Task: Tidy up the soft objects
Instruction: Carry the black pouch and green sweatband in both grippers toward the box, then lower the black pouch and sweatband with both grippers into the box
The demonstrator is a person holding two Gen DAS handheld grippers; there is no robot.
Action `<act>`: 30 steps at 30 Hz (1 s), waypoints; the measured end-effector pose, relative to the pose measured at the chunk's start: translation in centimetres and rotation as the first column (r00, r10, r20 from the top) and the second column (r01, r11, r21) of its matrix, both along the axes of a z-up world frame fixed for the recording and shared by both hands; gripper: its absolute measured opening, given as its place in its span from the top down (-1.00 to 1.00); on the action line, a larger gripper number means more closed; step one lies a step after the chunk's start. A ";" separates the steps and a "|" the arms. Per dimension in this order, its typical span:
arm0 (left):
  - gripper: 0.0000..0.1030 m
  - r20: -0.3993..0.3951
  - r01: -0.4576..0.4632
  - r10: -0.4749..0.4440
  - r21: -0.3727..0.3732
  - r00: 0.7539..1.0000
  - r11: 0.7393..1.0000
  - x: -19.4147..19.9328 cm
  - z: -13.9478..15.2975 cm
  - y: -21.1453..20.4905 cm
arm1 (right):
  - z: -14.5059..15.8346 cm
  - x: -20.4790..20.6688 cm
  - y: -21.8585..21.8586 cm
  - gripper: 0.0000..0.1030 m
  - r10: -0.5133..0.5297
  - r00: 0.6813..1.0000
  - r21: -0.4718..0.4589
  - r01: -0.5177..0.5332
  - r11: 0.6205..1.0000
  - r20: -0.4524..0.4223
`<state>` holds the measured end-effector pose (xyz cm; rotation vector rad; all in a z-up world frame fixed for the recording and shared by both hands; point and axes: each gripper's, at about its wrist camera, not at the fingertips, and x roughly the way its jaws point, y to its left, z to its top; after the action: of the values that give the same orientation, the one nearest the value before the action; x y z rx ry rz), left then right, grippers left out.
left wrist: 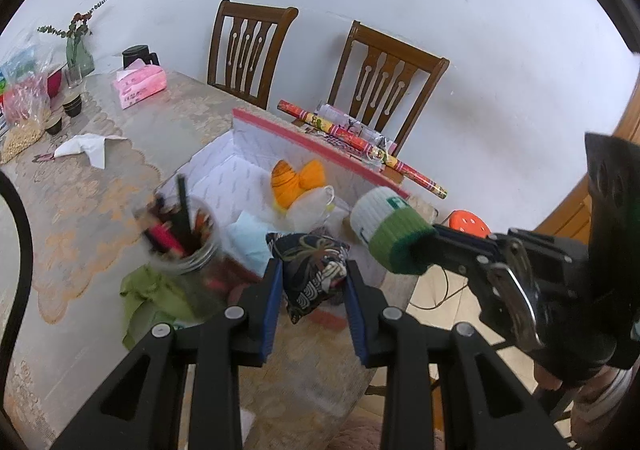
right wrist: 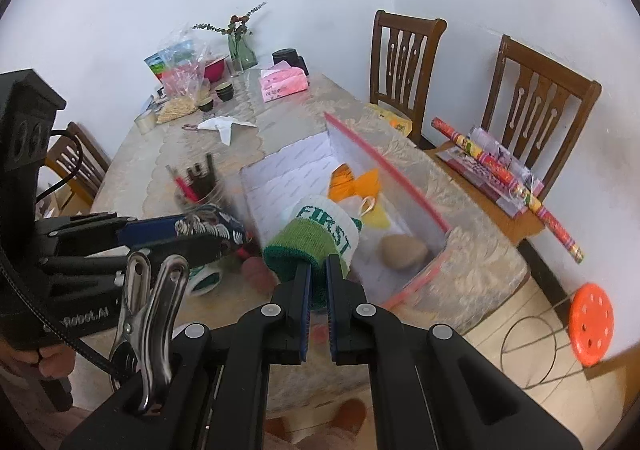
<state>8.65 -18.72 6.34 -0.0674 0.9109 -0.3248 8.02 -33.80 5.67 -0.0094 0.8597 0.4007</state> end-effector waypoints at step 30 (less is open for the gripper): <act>0.39 -0.050 -0.206 0.212 0.103 0.976 0.973 6.8 -4.9 -5.4 | -4.7 17.7 0.4 0.85 0.301 0.949 0.070 -0.295 0.953 -0.094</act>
<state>15.43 -24.16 1.48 -0.0829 0.9699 -0.0822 25.76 -33.37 0.96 -0.0694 0.9524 0.7143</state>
